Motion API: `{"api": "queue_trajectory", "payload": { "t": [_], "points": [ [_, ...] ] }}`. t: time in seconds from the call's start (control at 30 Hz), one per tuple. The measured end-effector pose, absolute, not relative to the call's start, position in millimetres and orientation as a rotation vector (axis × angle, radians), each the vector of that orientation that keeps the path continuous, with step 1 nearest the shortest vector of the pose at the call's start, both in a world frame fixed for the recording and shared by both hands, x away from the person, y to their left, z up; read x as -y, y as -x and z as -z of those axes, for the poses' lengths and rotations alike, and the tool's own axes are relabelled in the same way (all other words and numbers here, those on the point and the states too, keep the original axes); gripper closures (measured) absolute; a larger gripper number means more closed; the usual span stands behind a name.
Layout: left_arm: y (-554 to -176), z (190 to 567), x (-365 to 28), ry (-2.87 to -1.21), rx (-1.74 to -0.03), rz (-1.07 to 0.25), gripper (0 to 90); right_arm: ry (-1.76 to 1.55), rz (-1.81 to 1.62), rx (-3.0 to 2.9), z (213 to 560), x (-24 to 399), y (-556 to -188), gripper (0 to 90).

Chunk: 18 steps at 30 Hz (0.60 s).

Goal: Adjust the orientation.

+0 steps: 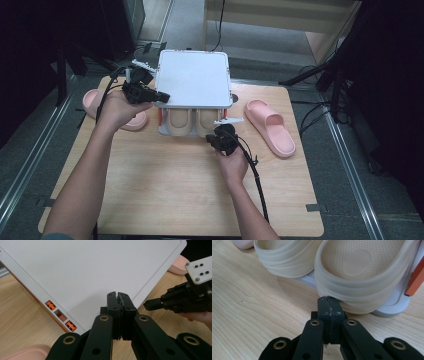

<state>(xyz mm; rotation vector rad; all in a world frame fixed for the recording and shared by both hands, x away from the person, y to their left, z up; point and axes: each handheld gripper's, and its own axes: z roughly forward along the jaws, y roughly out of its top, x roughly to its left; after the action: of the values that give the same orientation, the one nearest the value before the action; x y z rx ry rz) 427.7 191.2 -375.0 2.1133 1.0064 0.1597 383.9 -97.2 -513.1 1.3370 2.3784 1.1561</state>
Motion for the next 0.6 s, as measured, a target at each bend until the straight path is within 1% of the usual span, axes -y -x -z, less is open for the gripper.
{"api": "queue_trajectory", "payload": {
  "t": [0.07,0.1,0.2,0.23,0.3,0.33,0.37,0.4,0.43,0.47,0.53,0.6],
  "points": [
    [-428,375,-192,-2.109,-1.004,-0.148,88.1,-1.343,-1.167,-2.4,512,99,-382,90.0],
    [-428,375,-192,-2.099,-1.013,-0.147,84.8,-1.324,-1.178,-2.411,510,102,-377,90.0],
    [-428,374,-191,-2.096,-1.028,-0.144,80.2,-1.303,-1.196,-2.429,506,107,-370,90.0],
    [-428,373,-191,-2.098,-1.037,-0.14,80.2,-1.286,-1.188,-2.442,504,109,-366,88.3],
    [-426,371,-193,-2.1,-1.041,-0.133,72.0,-1.265,-1.182,-2.473,499,116,-357,82.6],
    [-423,367,-195,-2.085,-1.046,-0.13,64.4,-1.262,-1.189,-2.5,494,124,-350,80.1],
    [-423,367,-195,-2.085,-1.046,-0.13,60.5,-1.262,-1.189,-2.5,494,124,-350,80.1],
    [-421,366,-197,-2.072,-1.049,-0.125,60.5,-1.256,-1.197,-2.502,492,128,-345,76.4],
    [-419,363,-199,-2.065,-1.054,-0.132,56.8,-1.248,-1.203,-2.509,489,132,-342,71.9],
    [-417,361,-200,-2.055,-1.058,-0.139,55.0,-1.24,-1.22,-2.522,487,135,-339,68.3],
    [-412,358,-204,-2.038,-1.071,-0.141,49.7,-1.226,-1.231,-2.545,482,142,-333,64.7],
    [-403,354,-210,-2.027,-1.083,-0.159,47.6,-1.17,-1.24,-2.572,475,151,-325,64.6]
  ]
}}
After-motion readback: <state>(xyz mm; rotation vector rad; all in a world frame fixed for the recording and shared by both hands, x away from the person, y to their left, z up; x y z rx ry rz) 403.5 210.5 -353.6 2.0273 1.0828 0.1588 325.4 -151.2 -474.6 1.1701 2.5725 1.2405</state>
